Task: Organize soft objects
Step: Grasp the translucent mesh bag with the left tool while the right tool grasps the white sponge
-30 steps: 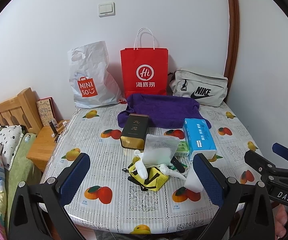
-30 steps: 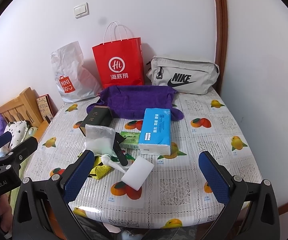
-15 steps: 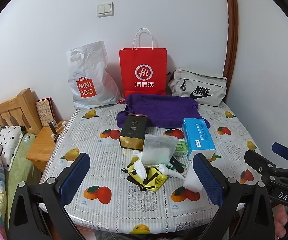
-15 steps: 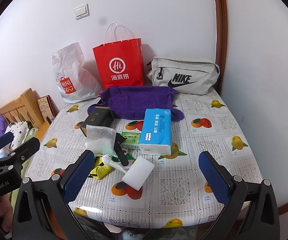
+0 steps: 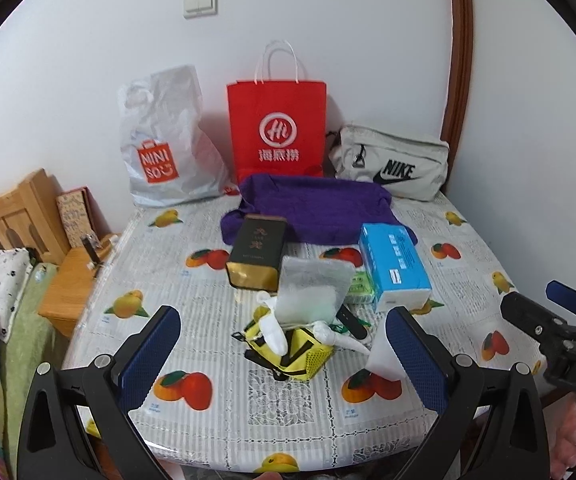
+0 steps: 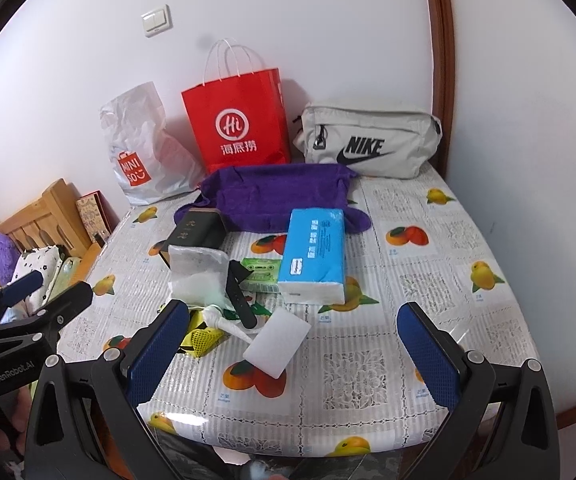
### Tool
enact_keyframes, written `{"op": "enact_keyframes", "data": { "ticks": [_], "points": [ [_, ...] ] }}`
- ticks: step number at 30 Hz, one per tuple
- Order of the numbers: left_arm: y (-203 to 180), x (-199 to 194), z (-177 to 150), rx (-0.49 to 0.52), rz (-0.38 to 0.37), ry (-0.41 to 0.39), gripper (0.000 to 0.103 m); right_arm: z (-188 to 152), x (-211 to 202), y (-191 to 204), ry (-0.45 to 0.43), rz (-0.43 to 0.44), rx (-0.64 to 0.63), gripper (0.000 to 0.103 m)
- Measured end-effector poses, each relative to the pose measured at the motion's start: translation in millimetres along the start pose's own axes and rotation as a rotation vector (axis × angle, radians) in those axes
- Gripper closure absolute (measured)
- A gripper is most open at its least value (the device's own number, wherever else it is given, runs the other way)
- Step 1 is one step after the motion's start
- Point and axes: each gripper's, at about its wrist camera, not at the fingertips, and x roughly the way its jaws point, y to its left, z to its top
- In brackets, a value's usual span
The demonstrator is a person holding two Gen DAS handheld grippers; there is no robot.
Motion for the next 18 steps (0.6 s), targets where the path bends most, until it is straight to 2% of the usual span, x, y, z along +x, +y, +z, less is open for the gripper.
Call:
{"op": "enact_keyframes", "data": {
  "ticks": [9,18],
  "points": [
    [-10,59,-19,0.044,-0.012,0.087,0.000,-11,42,-17,0.062,-0.014,0.018,0.001],
    [-24,113,-20,0.077,-0.050,0.075,0.000,-24,92,-38,0.154,-0.008,0.048,0.001]
  ]
}}
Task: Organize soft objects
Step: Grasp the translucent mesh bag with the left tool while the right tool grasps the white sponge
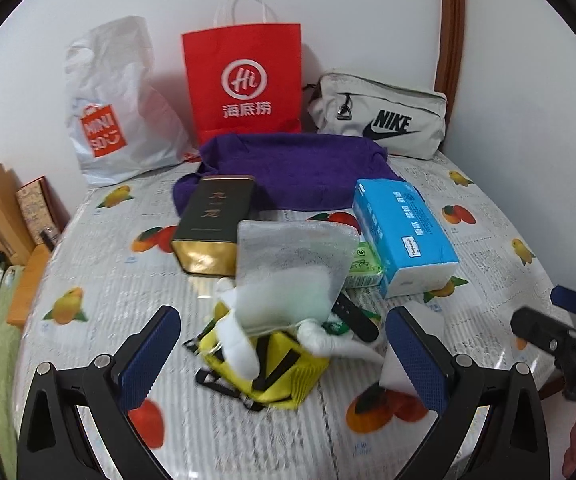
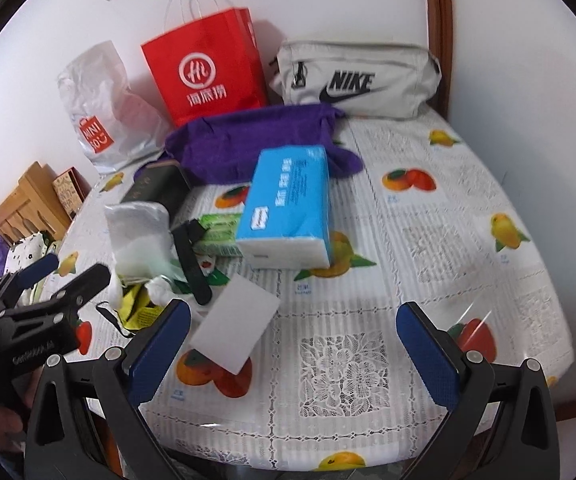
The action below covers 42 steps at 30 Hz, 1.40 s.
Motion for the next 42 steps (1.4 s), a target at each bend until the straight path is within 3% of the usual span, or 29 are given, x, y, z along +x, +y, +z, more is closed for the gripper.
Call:
{"op": "enact_keyframes", "data": {
  "ticks": [8,19,23,26,29,31,42],
  "points": [
    [-1,41,4,0.008,-0.028,0.008,0.000,-5,36,-20,0.059,-0.021,0.032,0.003],
    [-11,77,17,0.051,0.031,0.011,0.002,-9,68,-23,0.120,0.001,0.027,0.004],
    [-6,81,18,0.037,0.001,0.022,0.043,-11,72,-18,0.121,0.015,0.008,0.004],
    [5,78,19,-0.003,-0.063,0.027,0.064,-13,73,-14,0.118,0.032,-0.008,0.004],
    [13,72,19,-0.029,-0.121,0.029,0.077,-14,75,-11,0.123,0.057,-0.005,0.004],
    [16,66,20,-0.025,-0.137,0.025,0.082,-15,75,-6,0.128,0.075,-0.005,0.004],
    [45,45,29,-0.079,-0.125,-0.019,0.082,-16,71,19,0.137,0.123,-0.036,0.004]
  ]
}}
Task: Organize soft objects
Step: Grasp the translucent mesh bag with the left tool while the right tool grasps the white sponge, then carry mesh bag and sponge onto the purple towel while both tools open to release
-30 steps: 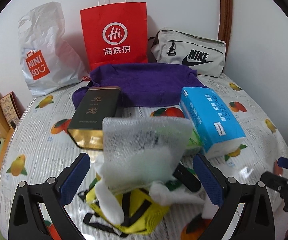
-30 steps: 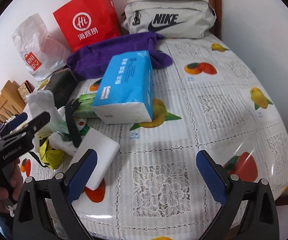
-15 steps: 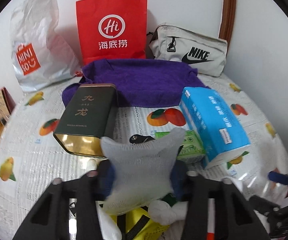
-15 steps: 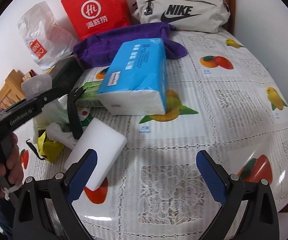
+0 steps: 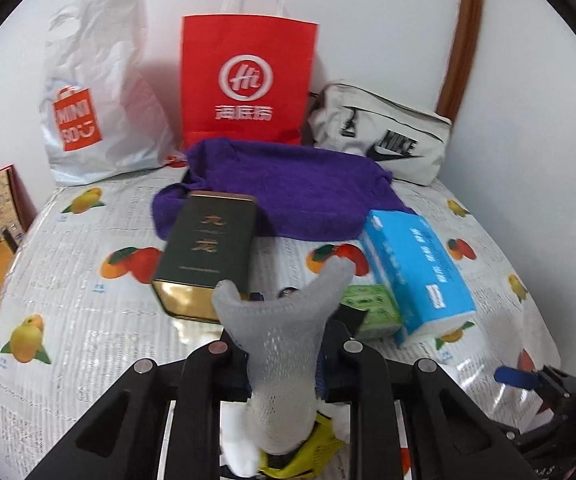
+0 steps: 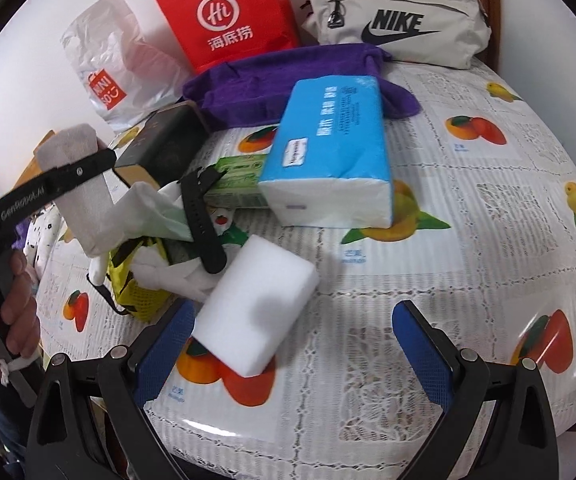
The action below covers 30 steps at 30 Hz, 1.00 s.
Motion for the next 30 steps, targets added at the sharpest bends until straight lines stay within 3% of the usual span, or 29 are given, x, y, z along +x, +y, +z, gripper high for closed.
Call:
{"op": "enact_keyframes", "data": {
  "ticks": [5,13,16,18,24,30],
  "points": [
    [12,-1,-3,-0.019,0.004,0.007,0.083,0,8,6,0.024,0.035,0.018,0.004],
    [15,2,-6,-0.029,-0.019,0.027,0.083,1,41,16,0.089,0.004,0.050,0.005],
    [16,4,-7,-0.031,-0.025,0.033,0.083,1,48,21,0.090,-0.023,0.019,0.017],
    [16,5,-6,-0.032,-0.031,0.037,0.083,2,46,25,0.065,-0.055,-0.022,0.034],
    [17,3,-4,-0.026,-0.030,0.043,0.083,9,29,23,0.030,-0.087,-0.084,0.034],
    [22,-6,5,-0.044,-0.045,0.045,0.083,21,2,14,-0.006,-0.051,-0.079,0.034]
  ]
}}
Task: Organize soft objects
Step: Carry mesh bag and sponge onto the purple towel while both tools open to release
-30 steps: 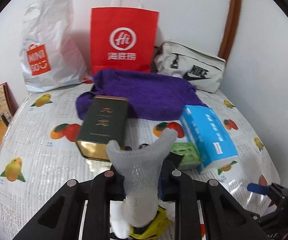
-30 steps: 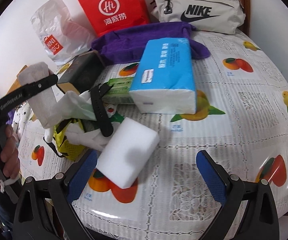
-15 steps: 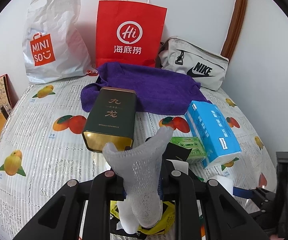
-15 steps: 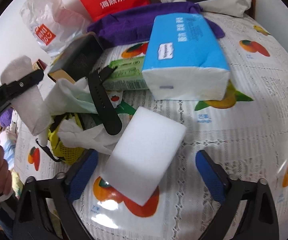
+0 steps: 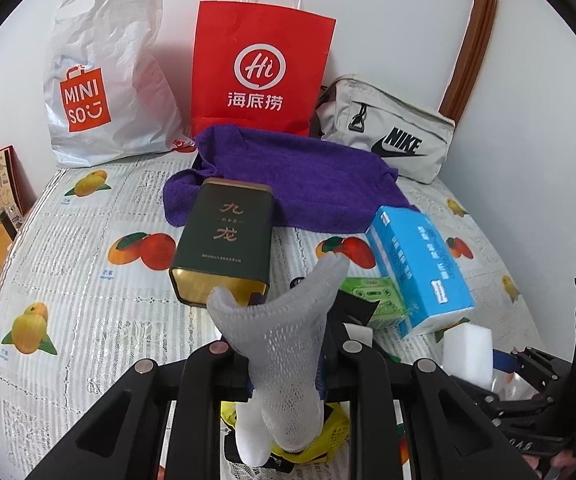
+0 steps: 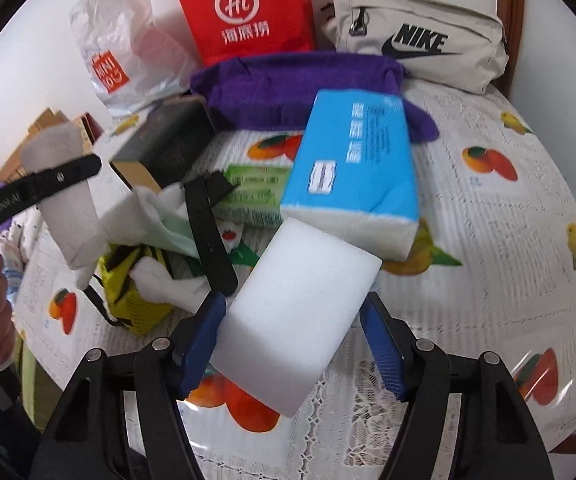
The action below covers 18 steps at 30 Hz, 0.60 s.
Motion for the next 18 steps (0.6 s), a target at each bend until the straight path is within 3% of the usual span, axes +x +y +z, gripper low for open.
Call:
{"op": "enact_keyframes", "data": {
  "ticks": [18],
  "points": [
    [8,-11,59,-0.029,-0.070,-0.024,0.083,75,-31,-15,-0.110,0.005,0.001,0.034]
  ]
}}
